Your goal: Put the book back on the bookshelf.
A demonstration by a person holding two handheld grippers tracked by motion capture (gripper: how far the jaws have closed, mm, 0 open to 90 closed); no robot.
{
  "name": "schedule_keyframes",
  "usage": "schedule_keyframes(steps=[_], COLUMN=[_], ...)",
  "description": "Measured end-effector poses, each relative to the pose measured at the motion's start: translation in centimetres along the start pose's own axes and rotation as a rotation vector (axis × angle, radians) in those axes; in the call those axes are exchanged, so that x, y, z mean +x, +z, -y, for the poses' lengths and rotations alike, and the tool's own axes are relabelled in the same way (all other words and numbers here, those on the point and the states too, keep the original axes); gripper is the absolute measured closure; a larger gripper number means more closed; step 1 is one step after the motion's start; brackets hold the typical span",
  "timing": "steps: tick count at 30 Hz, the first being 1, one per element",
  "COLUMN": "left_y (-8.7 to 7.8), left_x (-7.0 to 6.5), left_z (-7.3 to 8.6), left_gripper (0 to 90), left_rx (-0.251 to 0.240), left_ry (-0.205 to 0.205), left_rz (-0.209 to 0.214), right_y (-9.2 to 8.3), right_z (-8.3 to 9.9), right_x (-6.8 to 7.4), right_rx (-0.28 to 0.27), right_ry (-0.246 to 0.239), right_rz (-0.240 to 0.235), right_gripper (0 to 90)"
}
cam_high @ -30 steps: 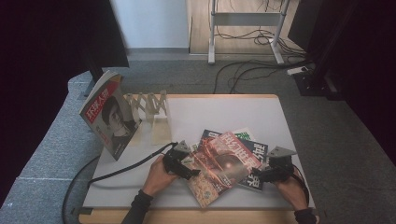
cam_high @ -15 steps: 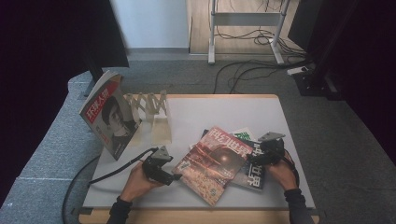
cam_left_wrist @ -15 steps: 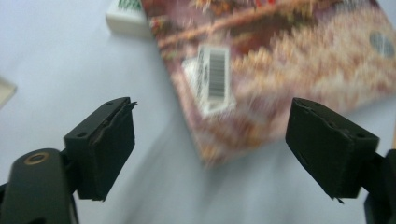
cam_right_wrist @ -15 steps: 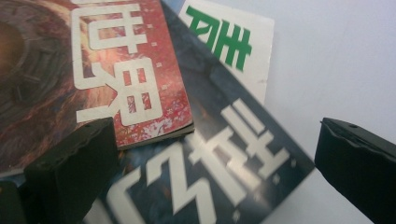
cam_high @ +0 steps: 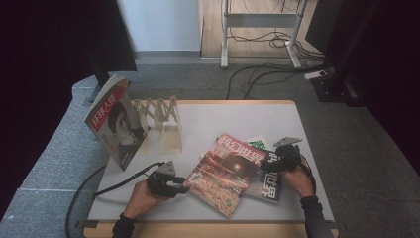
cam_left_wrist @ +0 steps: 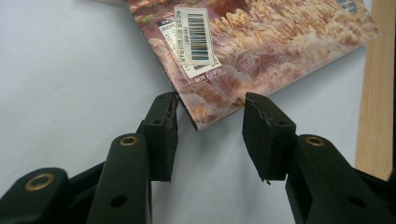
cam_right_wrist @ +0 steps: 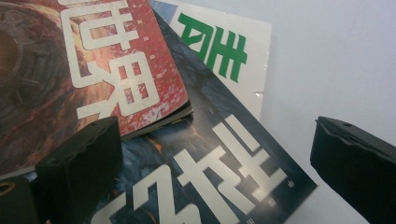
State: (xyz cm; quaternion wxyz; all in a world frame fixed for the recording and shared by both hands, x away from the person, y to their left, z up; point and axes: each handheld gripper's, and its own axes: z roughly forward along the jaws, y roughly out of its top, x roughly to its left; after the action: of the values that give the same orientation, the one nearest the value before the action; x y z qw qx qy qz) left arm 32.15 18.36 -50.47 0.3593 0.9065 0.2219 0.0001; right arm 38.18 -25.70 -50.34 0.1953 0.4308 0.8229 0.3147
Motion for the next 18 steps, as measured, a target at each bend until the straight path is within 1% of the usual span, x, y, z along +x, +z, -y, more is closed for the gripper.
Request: schedule_keyframes(steps=[2,5,11,13,14,15,16,17,18], left_y=[0.3,0.7,1.2,1.4,1.5,1.6,1.6,1.7,1.8], left_x=[-0.1,0.1,0.1,-0.3,-0.5,-0.5,-0.4,-0.3,-0.2], left_z=[-0.3,-0.6,-0.8,-1.2,-1.4,-1.7,-1.7,-1.8,-1.8], left_gripper=[55.6,56.0,56.7,56.9,56.8,56.6,60.3,62.3,62.3], left_rx=[-0.004,-0.024,-0.056,-0.037,-0.033,-0.045,-0.070,-0.075,-0.080], left_ry=[0.003,-0.012,-0.021,0.011,0.019,0.014,0.006,0.002,0.002], left_rz=[0.006,0.033,0.048,0.018,0.011,0.024,0.043,0.050,0.049], right_y=[-0.3,-0.8,-2.1,-2.4,-2.5,-2.5,-2.6,-2.7,-2.7], right_z=[0.1,0.3,0.6,0.7,0.8,0.8,0.8,0.9,0.9], right_x=[-0.2,-0.5,-1.4,-1.7,-1.8,-1.8,-1.9,-2.0,-2.0], right_rx=[-0.004,-0.009,-0.022,-0.026,-0.026,-0.027,-0.028,-0.029,-0.031], right_ry=[0.005,0.017,0.044,0.050,0.054,0.055,0.057,0.060,0.062], right_rz=[0.004,0.005,0.007,0.010,0.012,0.012,0.012,0.013,0.012], right_gripper=[1.5,0.7,0.0,0.0,0.0,0.0,0.0,0.0,0.0])
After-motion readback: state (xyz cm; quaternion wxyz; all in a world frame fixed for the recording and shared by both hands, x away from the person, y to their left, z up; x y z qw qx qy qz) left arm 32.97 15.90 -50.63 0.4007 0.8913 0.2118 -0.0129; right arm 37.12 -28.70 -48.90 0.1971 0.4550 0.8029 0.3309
